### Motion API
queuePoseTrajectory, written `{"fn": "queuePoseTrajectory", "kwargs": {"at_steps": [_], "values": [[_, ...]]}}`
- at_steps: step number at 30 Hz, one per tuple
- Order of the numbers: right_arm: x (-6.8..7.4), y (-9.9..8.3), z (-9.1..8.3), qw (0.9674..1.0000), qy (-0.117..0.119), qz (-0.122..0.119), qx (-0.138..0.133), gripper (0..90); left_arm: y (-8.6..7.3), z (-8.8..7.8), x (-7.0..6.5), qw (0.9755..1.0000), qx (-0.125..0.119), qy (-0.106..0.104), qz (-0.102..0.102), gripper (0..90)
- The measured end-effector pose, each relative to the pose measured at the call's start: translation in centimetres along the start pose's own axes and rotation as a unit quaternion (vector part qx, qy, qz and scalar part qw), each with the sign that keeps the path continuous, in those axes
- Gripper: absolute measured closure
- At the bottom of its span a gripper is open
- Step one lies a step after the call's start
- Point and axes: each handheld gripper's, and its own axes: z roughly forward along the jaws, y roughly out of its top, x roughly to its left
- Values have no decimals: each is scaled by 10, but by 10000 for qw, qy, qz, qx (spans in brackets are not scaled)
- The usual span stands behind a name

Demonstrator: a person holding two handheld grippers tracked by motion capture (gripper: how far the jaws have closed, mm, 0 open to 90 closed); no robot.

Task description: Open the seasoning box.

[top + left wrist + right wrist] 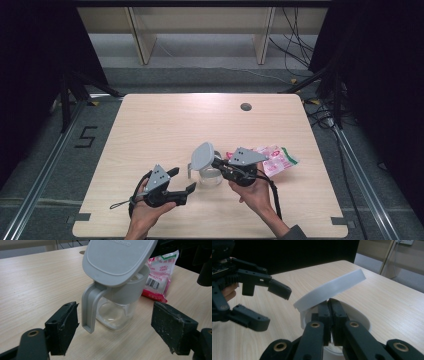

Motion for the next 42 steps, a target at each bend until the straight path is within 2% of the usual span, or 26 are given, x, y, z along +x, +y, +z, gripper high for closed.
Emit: {"fn": "queuePoseTrajectory", "kwargs": {"at_steps": [1,4,5,10,11,12,13,15,16,17,18,19,20,22,23,25,26,28,30,32,33,35,36,37,38,42], "values": [[0,1,2,9999,18,-115,-10,885,-1,-1,-2,10000,8,22,-36,195],[4,1,4,9999,-13,-145,-15,882,-4,-3,-6,10000,-41,-23,-75,174],[5,2,3,9999,8,-112,-7,882,-4,-3,-5,9999,-48,-54,78,170],[10,6,5,9999,29,-152,-75,882,-9,-4,-6,9999,-62,-40,-110,153],[11,6,7,9997,3,-192,-176,882,-9,-3,-5,9999,-79,-70,21,152],[12,7,7,9995,84,-265,-121,882,-9,-3,-4,9999,-90,-72,58,152],[13,7,8,9996,85,-252,-131,882,-10,-4,-5,9999,-61,-32,-95,152],[16,7,9,9993,87,-326,-155,882,-10,-6,-5,9999,-61,13,-95,153],[18,8,10,9992,163,-326,-165,882,-10,-6,-2,9999,-86,-43,72,153],[19,8,10,9992,166,-328,-150,882,-10,-6,-4,9999,-106,-5,-100,152],[21,8,11,9991,226,-337,-97,882,-11,-6,-3,9998,-155,17,-110,153],[22,7,13,9988,322,-342,-160,882,-11,-7,-3,9999,-93,29,-97,152],[23,8,12,9989,266,-378,-93,881,-10,-8,-1,10000,-63,34,48,153],[25,8,12,9989,261,-373,-149,873,-10,-8,0,9999,-103,26,39,153],[24,8,11,9988,307,-358,-123,870,-10,-8,-2,9999,-102,55,-65,153],[20,8,6,9989,307,-326,-123,865,-11,-9,-3,9999,-90,73,-98,153],[19,8,4,9993,237,-265,-63,864,-10,-9,0,9999,-82,44,104,153],[11,5,-2,9993,191,-331,29,864,-11,-9,-1,9999,-81,76,-75,154],[3,0,-9,9998,44,-164,71,865,-11,-9,0,9999,-89,58,-19,154],[-5,-5,-14,9998,-42,-142,127,865,-12,-9,-1,9997,-112,34,-193,155],[-6,-8,-17,9998,-120,-27,153,866,-12,-9,0,9996,-130,-7,-232,155],[-14,-17,-23,9993,-181,-55,324,869,-12,-10,1,9996,-138,19,-250,155],[-16,-21,-26,9988,-270,12,418,871,-11,-11,2,9998,-132,-4,-160,155],[-18,-24,-27,9986,-322,8,412,872,-12,-11,1,9997,-125,5,-233,155],[-22,-30,-29,9981,-384,18,476,877,-11,-11,2,9997,-116,22,-196,156],[-25,-43,-32,9961,-446,53,759,894,-12,-10,2,9997,-150,-15,-179,158]]}}
